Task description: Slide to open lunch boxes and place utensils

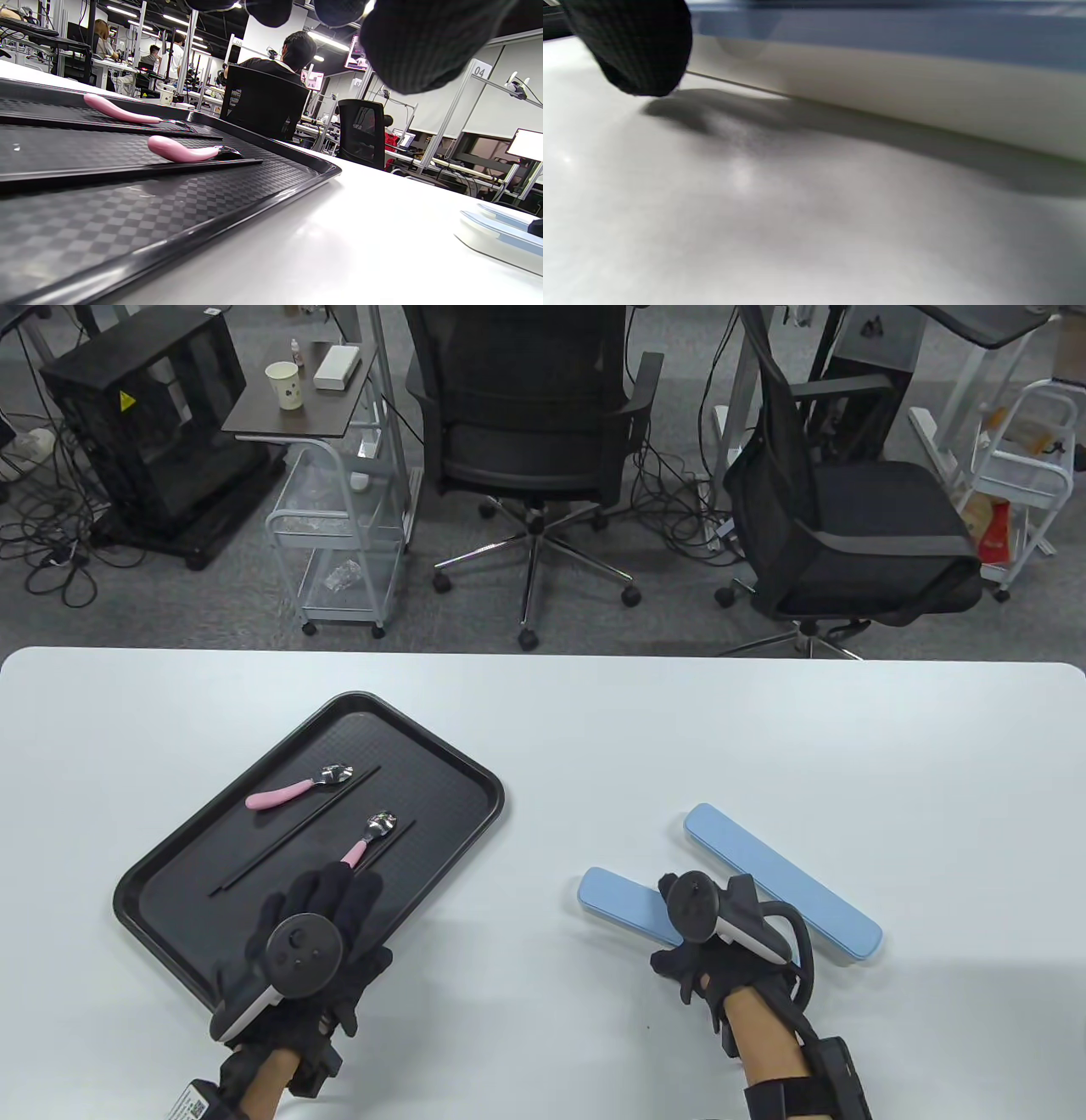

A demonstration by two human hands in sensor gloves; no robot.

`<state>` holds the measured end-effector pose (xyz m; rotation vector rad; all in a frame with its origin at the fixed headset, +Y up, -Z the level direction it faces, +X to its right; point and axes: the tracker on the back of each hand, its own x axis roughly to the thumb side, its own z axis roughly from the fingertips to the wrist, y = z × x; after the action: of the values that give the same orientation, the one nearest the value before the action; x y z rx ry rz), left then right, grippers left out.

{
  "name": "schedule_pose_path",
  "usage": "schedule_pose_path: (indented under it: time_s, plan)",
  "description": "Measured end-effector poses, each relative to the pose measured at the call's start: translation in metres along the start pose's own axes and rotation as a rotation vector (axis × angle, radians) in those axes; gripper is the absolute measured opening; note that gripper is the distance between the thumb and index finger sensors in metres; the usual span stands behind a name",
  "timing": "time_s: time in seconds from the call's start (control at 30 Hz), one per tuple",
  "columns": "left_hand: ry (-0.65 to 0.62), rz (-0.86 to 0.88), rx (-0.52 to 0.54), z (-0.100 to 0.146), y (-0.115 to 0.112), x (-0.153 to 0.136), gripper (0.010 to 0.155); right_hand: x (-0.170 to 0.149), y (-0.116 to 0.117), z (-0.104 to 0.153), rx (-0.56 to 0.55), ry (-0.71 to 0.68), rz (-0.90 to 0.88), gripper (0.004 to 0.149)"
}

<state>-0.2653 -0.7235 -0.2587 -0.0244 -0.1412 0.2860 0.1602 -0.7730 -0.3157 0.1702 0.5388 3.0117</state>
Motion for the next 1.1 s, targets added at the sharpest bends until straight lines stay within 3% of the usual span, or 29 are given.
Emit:
schedule_pose_path:
  time_s: [0.37,0.6,0.87,1.1]
  plan:
    - [-0.01,0.002,-0.005,0.0,-0.001,0.001,0.08,-0.004,0.003,-0.002,-0.047,0.005,-0.033,0.08]
    - [-0.045,-0.009,-0.022,-0.002,-0.005,0.008,0.08,0.005,-0.011,0.007,-0.114,-0.044,-0.008,0.078]
    - [-0.123,0.006,0.013,0.001,-0.005,0.023,0.083,0.055,-0.037,0.041,-0.231,-0.268,-0.023,0.078]
    - [-0.276,0.014,-0.021,0.005,-0.013,0.045,0.087,0.105,-0.035,0.064,-0.246,-0.45,0.032,0.077]
